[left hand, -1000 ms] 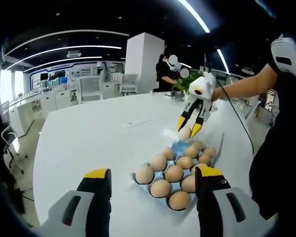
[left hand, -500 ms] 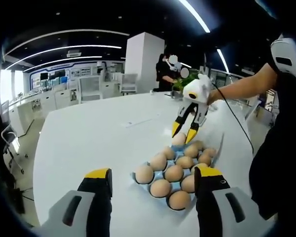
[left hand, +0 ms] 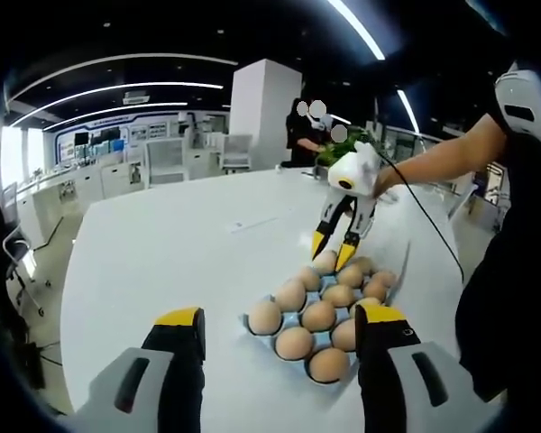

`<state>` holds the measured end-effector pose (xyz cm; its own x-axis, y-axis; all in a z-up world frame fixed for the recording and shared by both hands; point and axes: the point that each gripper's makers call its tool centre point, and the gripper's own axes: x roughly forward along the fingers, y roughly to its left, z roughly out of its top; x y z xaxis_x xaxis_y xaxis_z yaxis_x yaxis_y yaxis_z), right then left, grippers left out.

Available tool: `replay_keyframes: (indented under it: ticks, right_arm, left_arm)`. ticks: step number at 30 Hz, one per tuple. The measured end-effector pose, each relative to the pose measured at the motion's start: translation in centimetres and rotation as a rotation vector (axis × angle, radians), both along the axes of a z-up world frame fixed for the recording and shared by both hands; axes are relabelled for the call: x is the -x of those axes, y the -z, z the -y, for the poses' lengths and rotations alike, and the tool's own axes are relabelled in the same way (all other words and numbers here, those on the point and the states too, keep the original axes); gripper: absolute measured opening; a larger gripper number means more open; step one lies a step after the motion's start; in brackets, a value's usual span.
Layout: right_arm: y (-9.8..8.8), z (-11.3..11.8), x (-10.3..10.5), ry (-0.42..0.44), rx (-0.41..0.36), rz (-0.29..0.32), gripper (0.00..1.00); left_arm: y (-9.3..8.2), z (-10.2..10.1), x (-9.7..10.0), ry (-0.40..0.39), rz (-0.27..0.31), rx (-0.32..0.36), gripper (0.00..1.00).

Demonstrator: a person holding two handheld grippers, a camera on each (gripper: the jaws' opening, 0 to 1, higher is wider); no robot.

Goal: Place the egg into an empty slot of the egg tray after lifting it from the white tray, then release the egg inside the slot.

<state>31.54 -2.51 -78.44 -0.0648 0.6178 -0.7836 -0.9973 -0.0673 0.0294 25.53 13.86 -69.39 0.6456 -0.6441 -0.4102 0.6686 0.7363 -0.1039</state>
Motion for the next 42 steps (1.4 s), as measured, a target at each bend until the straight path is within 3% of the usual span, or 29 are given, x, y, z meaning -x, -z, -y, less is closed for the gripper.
replay_keyframes:
  ticks: [13,24,42]
  right_arm:
    - [0.5,0.0,0.3,0.014,-0.013,-0.058,0.26]
    - [0.6,0.3,0.4,-0.012,-0.019,-0.028,0.27]
    - [-1.1,4.0,-0.5,0.105,-0.071,-0.002,0.26]
  left_arm:
    - [-0.1,0.1,-0.1,0.005,0.003,-0.002,0.68]
    - [-0.4,0.5,-0.1,0.013,0.010,0.005,0.67]
    - [-0.9,0.5,-0.2,0.011,0.026,0.013,0.67]
